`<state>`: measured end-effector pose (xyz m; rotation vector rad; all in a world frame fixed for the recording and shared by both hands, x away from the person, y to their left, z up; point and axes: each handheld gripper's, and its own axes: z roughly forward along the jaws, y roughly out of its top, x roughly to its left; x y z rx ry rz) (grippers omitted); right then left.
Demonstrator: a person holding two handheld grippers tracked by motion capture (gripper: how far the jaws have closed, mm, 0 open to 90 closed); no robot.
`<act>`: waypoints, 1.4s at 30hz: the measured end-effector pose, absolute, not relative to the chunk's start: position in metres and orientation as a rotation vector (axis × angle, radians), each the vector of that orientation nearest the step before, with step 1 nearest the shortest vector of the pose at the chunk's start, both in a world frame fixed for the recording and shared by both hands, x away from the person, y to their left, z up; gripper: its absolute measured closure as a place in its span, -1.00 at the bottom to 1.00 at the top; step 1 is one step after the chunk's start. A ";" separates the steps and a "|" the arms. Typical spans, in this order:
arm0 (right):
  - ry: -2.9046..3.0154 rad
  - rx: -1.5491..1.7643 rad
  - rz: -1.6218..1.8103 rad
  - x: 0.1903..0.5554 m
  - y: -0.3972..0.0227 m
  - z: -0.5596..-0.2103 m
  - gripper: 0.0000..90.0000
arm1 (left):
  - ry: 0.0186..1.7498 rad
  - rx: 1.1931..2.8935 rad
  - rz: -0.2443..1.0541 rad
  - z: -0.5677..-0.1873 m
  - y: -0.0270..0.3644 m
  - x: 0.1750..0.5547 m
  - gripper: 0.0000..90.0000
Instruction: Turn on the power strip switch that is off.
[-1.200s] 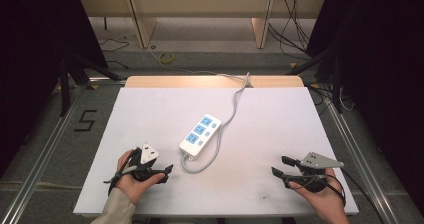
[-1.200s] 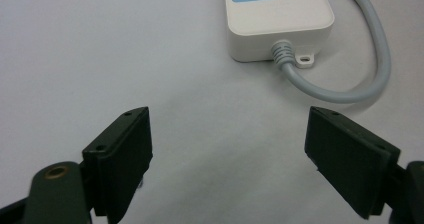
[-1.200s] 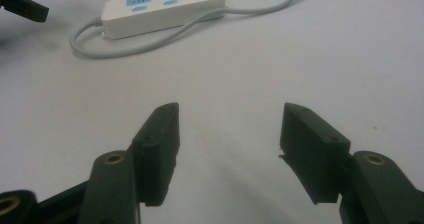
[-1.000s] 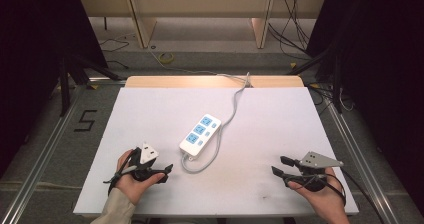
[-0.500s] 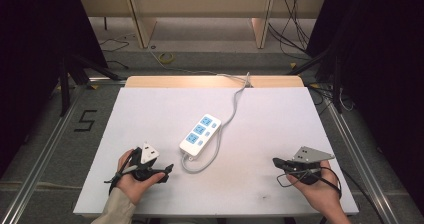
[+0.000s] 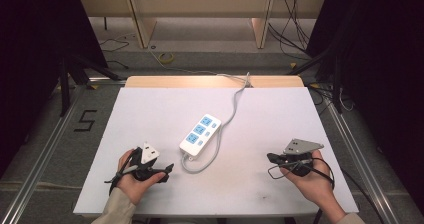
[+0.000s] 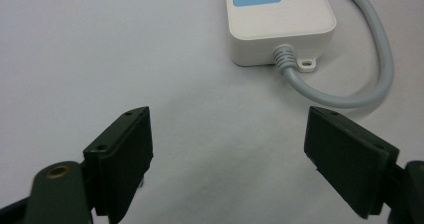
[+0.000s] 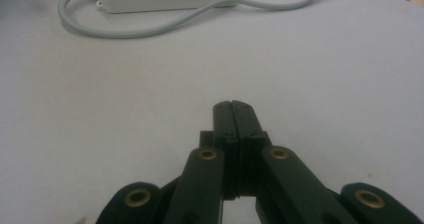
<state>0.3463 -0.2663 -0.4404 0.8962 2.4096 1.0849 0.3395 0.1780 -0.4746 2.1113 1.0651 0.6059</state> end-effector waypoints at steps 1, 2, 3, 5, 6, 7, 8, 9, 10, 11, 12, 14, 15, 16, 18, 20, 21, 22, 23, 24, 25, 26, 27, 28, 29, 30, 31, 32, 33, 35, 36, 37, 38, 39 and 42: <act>2.414 0.892 1.080 0.347 -0.265 -0.440 1.00 | 1.065 2.111 0.607 -0.475 0.178 0.340 -0.57; 2.420 0.892 1.076 0.349 -0.263 -0.439 1.00 | 1.065 2.112 0.605 -0.475 0.178 0.340 -0.57; 2.429 0.888 1.071 0.350 -0.262 -0.439 1.00 | 1.067 2.111 0.604 -0.475 0.178 0.340 -0.57; 2.444 0.883 1.063 0.352 -0.259 -0.438 1.00 | 1.065 2.111 0.608 -0.475 0.178 0.340 -0.57; 2.448 0.883 1.055 0.353 -0.258 -0.438 1.00 | 1.065 2.112 0.608 -0.475 0.178 0.340 -0.57; 2.451 0.884 1.054 0.354 -0.256 -0.438 1.00 | 1.065 2.112 0.608 -0.475 0.178 0.340 -0.57; 2.457 0.886 1.049 0.355 -0.255 -0.437 1.00 | 1.066 2.111 0.608 -0.475 0.178 0.340 -0.57; 2.461 0.886 1.047 0.356 -0.254 -0.437 1.00 | 1.065 2.111 0.609 -0.475 0.178 0.340 -0.57; 2.465 0.884 1.043 0.357 -0.254 -0.437 1.00 | 1.065 2.111 0.609 -0.475 0.178 0.340 -0.57; 2.468 0.886 1.042 0.358 -0.253 -0.436 1.00 | 1.066 2.110 0.609 -0.475 0.178 0.339 -0.57; 2.468 0.887 1.042 0.358 -0.252 -0.435 1.00 | 1.066 2.110 0.609 -0.475 0.177 0.339 -0.57; 2.475 0.888 1.038 0.360 -0.251 -0.434 1.00 | 1.065 2.112 0.610 -0.475 0.178 0.339 -0.57; 2.479 0.882 1.034 0.361 -0.250 -0.433 1.00 | 1.065 2.112 0.611 -0.475 0.178 0.339 -0.57; 2.483 0.887 1.029 0.362 -0.250 -0.433 1.00 | 1.063 2.115 0.611 -0.474 0.178 0.339 -0.57; 2.488 0.887 1.026 0.363 -0.248 -0.432 1.00 | 1.065 2.111 0.611 -0.475 0.178 0.339 -0.57; 2.496 0.892 1.021 0.365 -0.247 -0.431 1.00 | 1.065 2.111 0.611 -0.475 0.178 0.340 -0.57; 2.501 0.890 1.018 0.366 -0.246 -0.431 1.00 | 1.065 2.111 0.611 -0.474 0.178 0.340 -0.57; 2.505 0.894 1.013 0.366 -0.246 -0.431 1.00 | 1.065 2.111 0.611 -0.474 0.178 0.339 -0.57; 2.509 0.892 1.011 0.367 -0.245 -0.431 1.00 | 1.064 2.113 0.612 -0.474 0.178 0.339 -0.57; 2.513 0.897 1.006 0.368 -0.244 -0.430 1.00 | 1.064 2.112 0.612 -0.474 0.178 0.339 -0.57; 2.519 0.897 1.002 0.368 -0.243 -0.430 1.00 | 1.064 2.113 0.612 -0.474 0.178 0.339 -0.57; 2.520 0.898 1.001 0.369 -0.243 -0.430 1.00 | 1.063 2.113 0.613 -0.474 0.178 0.339 -0.57; 2.528 0.895 0.997 0.370 -0.242 -0.430 1.00 | 1.063 2.113 0.613 -0.474 0.178 0.339 -0.57; 2.529 0.898 0.994 0.371 -0.241 -0.430 1.00 | 1.063 2.113 0.613 -0.474 0.178 0.339 -0.57; 2.531 0.897 0.992 0.372 -0.241 -0.429 1.00 | 1.063 2.111 0.612 -0.474 0.178 0.339 -0.57; 2.536 0.891 0.988 0.373 -0.240 -0.429 1.00 | 1.064 2.110 0.613 -0.474 0.178 0.339 -0.57; 2.538 0.891 0.981 0.373 -0.239 -0.428 1.00 | 1.063 2.111 0.613 -0.474 0.178 0.339 -0.57; 2.540 0.890 0.980 0.374 -0.238 -0.428 1.00 | 1.063 2.112 0.613 -0.474 0.178 0.339 -0.57; 2.543 0.887 0.977 0.375 -0.237 -0.427 1.00 | 1.064 2.110 0.613 -0.474 0.177 0.339 -0.57; 2.545 0.884 0.975 0.377 -0.236 -0.426 1.00 | 1.063 2.112 0.613 -0.474 0.178 0.340 -0.57; 2.544 0.892 0.976 0.378 -0.235 -0.426 1.00 | 1.064 2.110 0.613 -0.474 0.178 0.340 -0.57; 2.550 0.886 0.969 0.379 -0.234 -0.425 1.00 | 1.063 2.111 0.614 -0.474 0.178 0.340 -0.57; 2.553 0.887 0.968 0.379 -0.233 -0.424 1.00 | 1.063 2.112 0.614 -0.474 0.178 0.340 -0.57; 2.552 0.888 0.965 0.380 -0.233 -0.424 1.00 | 1.064 2.111 0.613 -0.474 0.178 0.340 -0.57; 2.554 0.884 0.960 0.382 -0.231 -0.423 1.00 | 1.063 2.112 0.615 -0.474 0.177 0.340 -0.57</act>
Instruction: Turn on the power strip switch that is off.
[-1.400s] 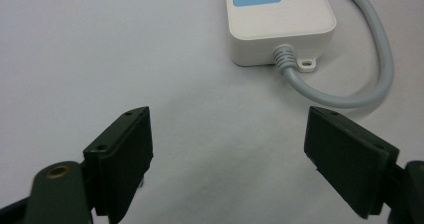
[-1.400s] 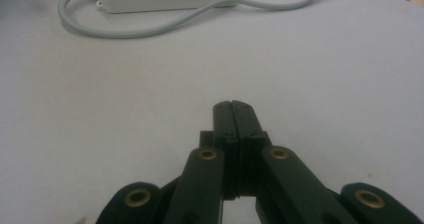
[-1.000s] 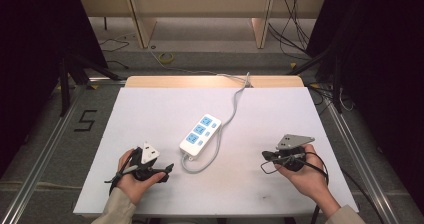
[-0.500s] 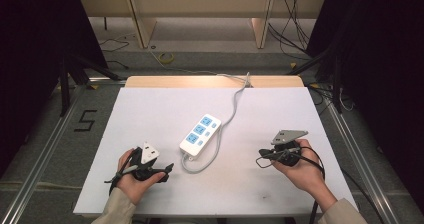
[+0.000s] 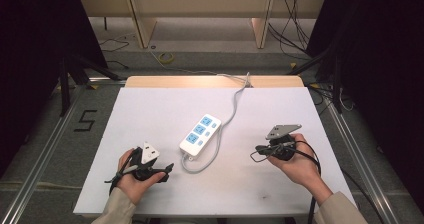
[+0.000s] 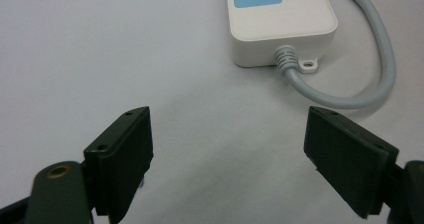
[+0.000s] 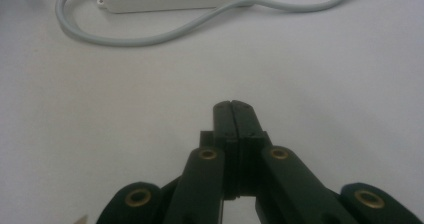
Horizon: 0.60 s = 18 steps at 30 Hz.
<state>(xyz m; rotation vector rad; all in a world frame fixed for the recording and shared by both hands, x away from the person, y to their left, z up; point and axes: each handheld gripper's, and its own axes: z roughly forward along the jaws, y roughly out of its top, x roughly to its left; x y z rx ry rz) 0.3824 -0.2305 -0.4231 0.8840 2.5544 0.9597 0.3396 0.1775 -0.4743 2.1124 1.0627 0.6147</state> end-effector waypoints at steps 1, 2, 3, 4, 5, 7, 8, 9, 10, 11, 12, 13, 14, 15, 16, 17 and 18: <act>2.557 0.883 0.955 0.383 -0.230 -0.423 1.00 | 1.063 2.113 0.615 -0.474 0.177 0.340 -0.57; 2.560 0.879 0.951 0.384 -0.229 -0.422 1.00 | 1.063 2.113 0.615 -0.474 0.177 0.340 -0.57; 2.558 0.880 0.953 0.385 -0.228 -0.422 1.00 | 1.063 2.113 0.615 -0.474 0.177 0.340 -0.57; 2.563 0.880 0.949 0.385 -0.227 -0.422 1.00 | 1.064 2.112 0.615 -0.474 0.177 0.340 -0.57; 2.564 0.880 0.949 0.386 -0.226 -0.422 1.00 | 1.063 2.113 0.615 -0.474 0.177 0.340 -0.57; 2.570 0.873 0.943 0.387 -0.225 -0.421 1.00 | 1.063 2.114 0.615 -0.474 0.177 0.340 -0.57; 2.569 0.876 0.942 0.388 -0.224 -0.421 1.00 | 1.060 2.115 0.617 -0.474 0.177 0.340 -0.57; 2.572 0.868 0.938 0.389 -0.223 -0.420 1.00 | 1.060 2.115 0.617 -0.474 0.177 0.340 -0.56; 2.570 0.870 0.940 0.390 -0.222 -0.420 1.00 | 1.060 2.115 0.617 -0.474 0.177 0.340 -0.56; 2.573 0.867 0.934 0.391 -0.221 -0.419 1.00 | 1.059 2.116 0.618 -0.474 0.177 0.340 -0.56; 2.575 0.862 0.933 0.392 -0.220 -0.419 1.00 | 1.059 2.116 0.617 -0.474 0.177 0.340 -0.56; 2.577 0.862 0.932 0.392 -0.219 -0.418 1.00 | 1.059 2.116 0.617 -0.474 0.177 0.340 -0.56; 2.578 0.862 0.930 0.393 -0.218 -0.418 1.00 | 1.059 2.116 0.618 -0.474 0.177 0.340 -0.56; 2.580 0.858 0.926 0.394 -0.217 -0.418 1.00 | 1.059 2.115 0.618 -0.474 0.177 0.340 -0.56; 2.581 0.862 0.923 0.394 -0.216 -0.418 1.00 | 1.059 2.116 0.618 -0.474 0.177 0.340 -0.56; 2.584 0.855 0.920 0.395 -0.215 -0.418 1.00 | 1.058 2.116 0.618 -0.474 0.177 0.340 -0.56; 2.585 0.856 0.916 0.396 -0.214 -0.418 1.00 | 1.058 2.116 0.617 -0.474 0.177 0.340 -0.56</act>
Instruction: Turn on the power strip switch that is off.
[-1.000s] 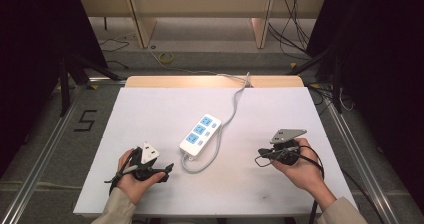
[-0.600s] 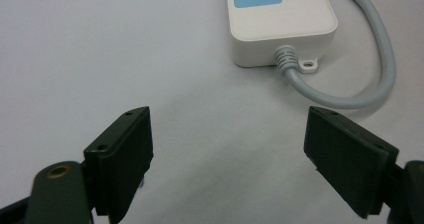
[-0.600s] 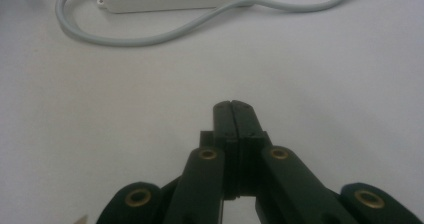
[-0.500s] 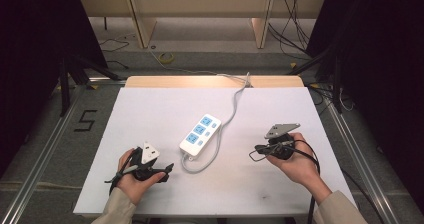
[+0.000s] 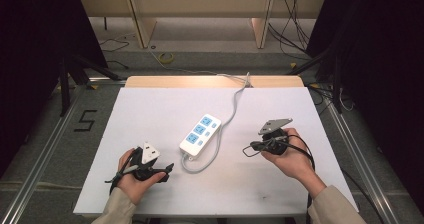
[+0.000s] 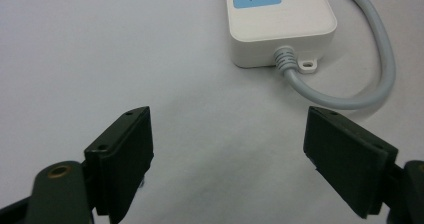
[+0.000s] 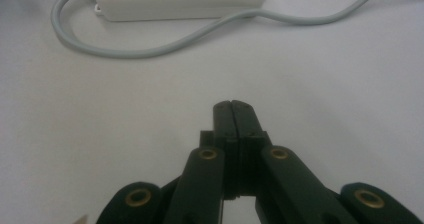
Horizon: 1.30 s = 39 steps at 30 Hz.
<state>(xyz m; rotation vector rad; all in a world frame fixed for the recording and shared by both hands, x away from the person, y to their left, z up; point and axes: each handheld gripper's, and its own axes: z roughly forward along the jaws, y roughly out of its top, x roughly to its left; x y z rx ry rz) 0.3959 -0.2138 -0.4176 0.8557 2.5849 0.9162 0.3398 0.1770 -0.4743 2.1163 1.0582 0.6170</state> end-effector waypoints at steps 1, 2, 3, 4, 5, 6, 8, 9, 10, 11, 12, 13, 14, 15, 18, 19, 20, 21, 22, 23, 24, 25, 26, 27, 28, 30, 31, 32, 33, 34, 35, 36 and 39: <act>2.587 0.852 0.913 0.397 -0.213 -0.417 1.00 | 1.058 2.117 0.617 -0.474 0.177 0.340 -0.56; 2.584 0.857 0.918 0.397 -0.212 -0.417 1.00 | 1.058 2.117 0.617 -0.474 0.177 0.340 -0.56; 2.588 0.850 0.912 0.398 -0.211 -0.417 1.00 | 1.058 2.117 0.618 -0.474 0.177 0.340 -0.56; 2.589 0.855 0.913 0.399 -0.210 -0.417 1.00 | 1.058 2.117 0.617 -0.474 0.177 0.340 -0.56; 2.591 0.849 0.908 0.399 -0.209 -0.417 1.00 | 1.057 2.117 0.617 -0.474 0.177 0.340 -0.56; 2.590 0.852 0.908 0.400 -0.208 -0.416 1.00 | 1.057 2.117 0.618 -0.474 0.177 0.340 -0.56; 2.594 0.846 0.903 0.401 -0.207 -0.416 1.00 | 1.059 2.116 0.616 -0.474 0.176 0.340 -0.56; 2.594 0.842 0.903 0.402 -0.206 -0.415 1.00 | 1.058 2.117 0.618 -0.474 0.177 0.340 -0.56; 2.593 0.847 0.902 0.402 -0.205 -0.415 1.00 | 1.057 2.117 0.618 -0.474 0.177 0.340 -0.56; 2.594 0.838 0.901 0.403 -0.205 -0.415 1.00 | 1.057 2.117 0.617 -0.474 0.176 0.340 -0.56; 2.594 0.843 0.904 0.403 -0.204 -0.414 1.00 | 1.059 2.116 0.615 -0.474 0.176 0.340 -0.56; 2.592 0.848 0.906 0.404 -0.203 -0.414 1.00 | 1.060 2.116 0.613 -0.475 0.176 0.340 -0.56; 2.594 0.845 0.905 0.404 -0.203 -0.414 1.00 | 1.060 2.119 0.611 -0.475 0.176 0.340 -0.56; 2.597 0.847 0.900 0.405 -0.202 -0.415 1.00 | 1.059 2.121 0.611 -0.475 0.176 0.340 -0.56; 2.600 0.849 0.895 0.407 -0.201 -0.414 1.00 | 1.062 2.111 0.611 -0.475 0.175 0.340 -0.56; 2.600 0.848 0.894 0.407 -0.201 -0.414 1.00 | 1.061 2.112 0.612 -0.475 0.175 0.340 -0.56; 2.600 0.846 0.892 0.408 -0.200 -0.413 1.00 | 1.057 2.119 0.612 -0.474 0.175 0.340 -0.56; 2.596 0.855 0.896 0.409 -0.199 -0.413 1.00 | 1.056 2.119 0.614 -0.474 0.175 0.340 -0.56; 2.600 0.846 0.891 0.410 -0.199 -0.412 1.00 | 1.059 2.112 0.614 -0.474 0.175 0.340 -0.56; 2.594 0.853 0.895 0.410 -0.197 -0.411 1.00 | 1.060 2.111 0.613 -0.474 0.175 0.340 -0.56; 2.599 0.848 0.885 0.411 -0.196 -0.410 1.00 | 1.057 2.114 0.612 -0.474 0.175 0.340 -0.56; 2.596 0.847 0.889 0.412 -0.195 -0.410 1.00 | 1.056 2.118 0.612 -0.474 0.175 0.340 -0.56; 2.600 0.841 0.884 0.413 -0.194 -0.409 1.00 | 1.056 2.113 0.613 -0.474 0.175 0.340 -0.56; 2.598 0.842 0.884 0.413 -0.193 -0.408 1.00 | 1.055 2.113 0.614 -0.474 0.175 0.340 -0.56; 2.595 0.846 0.890 0.414 -0.192 -0.408 1.00 | 1.056 2.113 0.614 -0.474 0.175 0.340 -0.56; 2.598 0.837 0.887 0.416 -0.190 -0.408 1.00 | 1.058 2.113 0.612 -0.474 0.175 0.340 -0.56; 2.600 0.841 0.886 0.416 -0.190 -0.407 1.00 | 1.057 2.113 0.611 -0.475 0.175 0.340 -0.56; 2.600 0.841 0.884 0.417 -0.189 -0.408 1.00 | 1.058 2.114 0.611 -0.475 0.175 0.340 -0.56; 2.601 0.845 0.883 0.417 -0.188 -0.408 1.00 | 1.058 2.113 0.611 -0.475 0.175 0.340 -0.56; 2.601 0.846 0.883 0.418 -0.188 -0.408 1.00 | 1.058 2.113 0.611 -0.474 0.175 0.340 -0.56; 2.604 0.841 0.884 0.419 -0.188 -0.409 1.00 | 1.055 2.117 0.611 -0.474 0.175 0.340 -0.56; 2.605 0.844 0.881 0.419 -0.187 -0.409 1.00 | 1.054 2.119 0.611 -0.474 0.175 0.340 -0.56; 2.604 0.843 0.880 0.421 -0.186 -0.408 1.00 | 1.054 2.119 0.611 -0.474 0.174 0.340 -0.56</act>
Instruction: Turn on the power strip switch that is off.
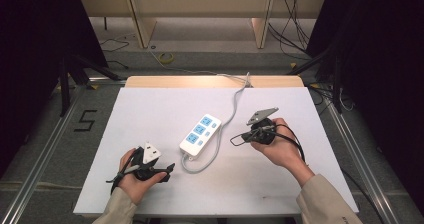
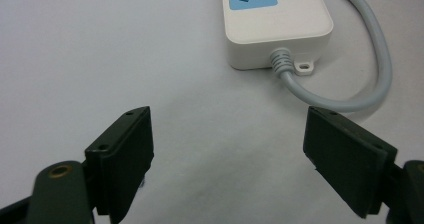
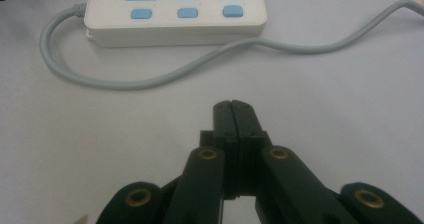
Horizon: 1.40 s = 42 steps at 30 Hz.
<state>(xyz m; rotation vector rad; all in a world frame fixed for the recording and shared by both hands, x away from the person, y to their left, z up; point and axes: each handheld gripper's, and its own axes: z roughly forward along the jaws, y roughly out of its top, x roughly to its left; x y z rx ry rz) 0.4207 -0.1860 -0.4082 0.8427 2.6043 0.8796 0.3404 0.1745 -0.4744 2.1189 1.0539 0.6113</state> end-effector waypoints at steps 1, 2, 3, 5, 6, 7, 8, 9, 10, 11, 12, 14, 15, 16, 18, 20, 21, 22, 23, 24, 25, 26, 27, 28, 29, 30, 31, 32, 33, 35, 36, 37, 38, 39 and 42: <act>2.604 0.846 0.880 0.421 -0.186 -0.408 1.00 | 1.054 2.119 0.612 -0.474 0.175 0.340 -0.56; 2.604 0.850 0.881 0.422 -0.186 -0.407 1.00 | 1.054 2.119 0.612 -0.474 0.174 0.340 -0.56; 2.602 0.853 0.881 0.422 -0.185 -0.407 1.00 | 1.054 2.120 0.612 -0.474 0.174 0.340 -0.56; 2.607 0.850 0.876 0.424 -0.185 -0.408 1.00 | 1.054 2.119 0.612 -0.474 0.174 0.340 -0.56; 2.608 0.847 0.876 0.424 -0.184 -0.408 1.00 | 1.054 2.118 0.611 -0.474 0.174 0.340 -0.56; 2.605 0.851 0.878 0.425 -0.183 -0.408 1.00 | 1.053 2.119 0.611 -0.474 0.174 0.340 -0.56; 2.611 0.847 0.873 0.425 -0.182 -0.408 1.00 | 1.054 2.118 0.611 -0.474 0.174 0.340 -0.56; 2.611 0.849 0.878 0.426 -0.182 -0.408 1.00 | 1.054 2.118 0.610 -0.474 0.174 0.340 -0.56; 2.611 0.848 0.875 0.427 -0.181 -0.408 1.00 | 1.053 2.119 0.610 -0.474 0.174 0.340 -0.56; 2.610 0.845 0.877 0.428 -0.180 -0.408 1.00 | 1.053 2.119 0.610 -0.474 0.174 0.340 -0.56; 2.616 0.846 0.866 0.428 -0.179 -0.408 1.00 | 1.052 2.116 0.612 -0.474 0.174 0.340 -0.56; 2.617 0.842 0.870 0.429 -0.178 -0.407 1.00 | 1.053 2.116 0.611 -0.474 0.173 0.340 -0.56; 2.615 0.847 0.870 0.429 -0.177 -0.407 1.00 | 1.053 2.116 0.610 -0.474 0.173 0.340 -0.56; 2.616 0.850 0.866 0.429 -0.177 -0.408 1.00 | 1.052 2.118 0.610 -0.474 0.174 0.340 -0.56; 2.619 0.841 0.867 0.431 -0.178 -0.409 1.00 | 1.051 2.119 0.612 -0.474 0.174 0.340 -0.56; 2.620 0.856 0.865 0.433 -0.178 -0.410 1.00 | 1.051 2.119 0.610 -0.474 0.174 0.340 -0.56; 2.615 0.858 0.868 0.434 -0.177 -0.410 1.00 | 1.051 2.118 0.608 -0.474 0.174 0.340 -0.56; 2.619 0.856 0.862 0.435 -0.177 -0.410 1.00 | 1.050 2.118 0.609 -0.474 0.173 0.340 -0.56; 2.620 0.859 0.860 0.435 -0.177 -0.410 1.00 | 1.049 2.117 0.610 -0.474 0.173 0.340 -0.56; 2.618 0.863 0.864 0.436 -0.176 -0.410 1.00 | 1.047 2.119 0.609 -0.474 0.173 0.340 -0.56; 2.620 0.865 0.855 0.437 -0.176 -0.410 1.00 | 1.049 2.117 0.610 -0.474 0.173 0.340 -0.56; 2.619 0.863 0.859 0.438 -0.175 -0.410 1.00 | 1.050 2.117 0.609 -0.474 0.173 0.340 -0.56; 2.621 0.860 0.855 0.439 -0.174 -0.409 1.00 | 1.050 2.120 0.608 -0.474 0.173 0.340 -0.56; 2.624 0.861 0.853 0.439 -0.174 -0.409 1.00 | 1.049 2.121 0.608 -0.474 0.173 0.340 -0.56; 2.624 0.854 0.850 0.440 -0.173 -0.409 1.00 | 1.050 2.118 0.608 -0.474 0.173 0.340 -0.56; 2.624 0.863 0.847 0.440 -0.172 -0.409 1.00 | 1.048 2.119 0.609 -0.474 0.173 0.340 -0.56; 2.626 0.858 0.846 0.441 -0.171 -0.409 1.00 | 1.045 2.121 0.609 -0.474 0.172 0.340 -0.56; 2.628 0.857 0.846 0.442 -0.170 -0.409 1.00 | 1.045 2.121 0.608 -0.474 0.172 0.340 -0.56; 2.632 0.854 0.841 0.442 -0.170 -0.409 1.00 | 1.046 2.117 0.608 -0.475 0.172 0.340 -0.56; 2.630 0.861 0.841 0.443 -0.169 -0.409 1.00 | 1.048 2.115 0.605 -0.475 0.172 0.340 -0.56; 2.634 0.856 0.833 0.444 -0.169 -0.409 1.00 | 1.048 2.116 0.604 -0.475 0.172 0.340 -0.56; 2.635 0.860 0.834 0.444 -0.169 -0.409 1.00 | 1.048 2.116 0.603 -0.475 0.172 0.340 -0.56; 2.633 0.862 0.837 0.445 -0.168 -0.409 1.00 | 1.048 2.115 0.603 -0.475 0.172 0.340 -0.56; 2.636 0.865 0.831 0.445 -0.168 -0.409 1.00 | 1.047 2.115 0.604 -0.475 0.172 0.340 -0.56; 2.636 0.859 0.832 0.448 -0.167 -0.409 1.00 | 1.046 2.118 0.608 -0.474 0.172 0.341 -0.56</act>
